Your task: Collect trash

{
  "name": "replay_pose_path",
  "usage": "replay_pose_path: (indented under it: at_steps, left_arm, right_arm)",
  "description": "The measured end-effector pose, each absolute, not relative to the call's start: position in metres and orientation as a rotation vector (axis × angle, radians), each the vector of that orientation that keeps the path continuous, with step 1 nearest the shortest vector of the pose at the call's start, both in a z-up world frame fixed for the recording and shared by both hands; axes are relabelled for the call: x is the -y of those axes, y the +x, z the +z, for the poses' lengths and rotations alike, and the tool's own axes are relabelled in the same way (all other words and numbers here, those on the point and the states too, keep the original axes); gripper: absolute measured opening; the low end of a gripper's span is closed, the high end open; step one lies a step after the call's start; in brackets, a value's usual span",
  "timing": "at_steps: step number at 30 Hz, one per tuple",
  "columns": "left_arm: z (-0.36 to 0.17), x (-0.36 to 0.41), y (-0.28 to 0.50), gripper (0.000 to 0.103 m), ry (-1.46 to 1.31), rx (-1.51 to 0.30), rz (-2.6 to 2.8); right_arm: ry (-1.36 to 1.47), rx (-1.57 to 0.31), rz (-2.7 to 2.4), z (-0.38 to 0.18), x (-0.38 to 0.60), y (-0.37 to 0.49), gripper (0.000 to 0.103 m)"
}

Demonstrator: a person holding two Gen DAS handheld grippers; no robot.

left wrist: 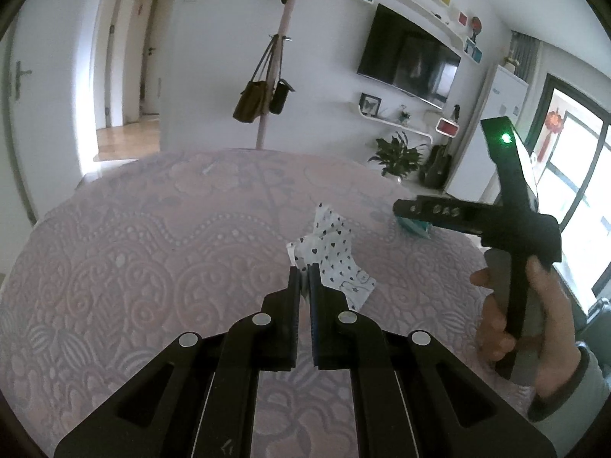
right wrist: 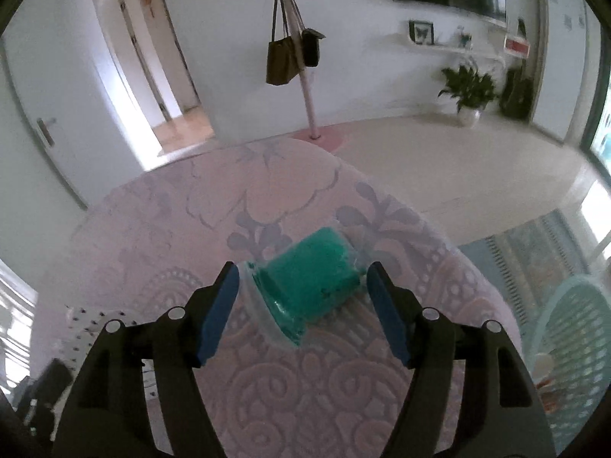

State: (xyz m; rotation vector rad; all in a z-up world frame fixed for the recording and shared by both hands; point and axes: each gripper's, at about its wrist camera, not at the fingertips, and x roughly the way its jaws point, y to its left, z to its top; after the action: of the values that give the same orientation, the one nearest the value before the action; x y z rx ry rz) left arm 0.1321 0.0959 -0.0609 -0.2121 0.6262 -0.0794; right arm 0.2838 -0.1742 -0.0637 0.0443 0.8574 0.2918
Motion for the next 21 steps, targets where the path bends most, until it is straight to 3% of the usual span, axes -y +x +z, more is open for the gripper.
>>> replay_pose_path:
  at_steps: [3,8,16,19,20,21]
  left_arm:
    - [-0.06,-0.096,0.132,0.003,-0.208,-0.621,-0.082]
    - [-0.051,-0.088,0.123,0.003,-0.201,-0.587,-0.097]
    - [-0.019,-0.069,0.106,0.003,-0.171,-0.523,-0.125]
    - [-0.017,-0.071,0.103,0.003,-0.19,-0.519,-0.124]
    - [-0.018,-0.073,0.103,0.003,-0.19,-0.52,-0.121]
    - [-0.02,-0.074,0.104,0.003,-0.191,-0.525,-0.118]
  right_arm:
    - [-0.015,-0.795,0.294,-0.058,0.166,0.272,0.036]
    - [0.0,-0.737,0.352,-0.046,0.174,0.247,0.008]
    - [0.055,-0.701,0.401,-0.023,0.21,0.225,0.007]
    - [0.079,-0.782,0.446,-0.03,0.209,0.236,0.018]
    - [0.082,-0.813,0.448,-0.036,0.207,0.242,0.037]
    - [0.079,-0.833,0.438,-0.041,0.203,0.248,0.062]
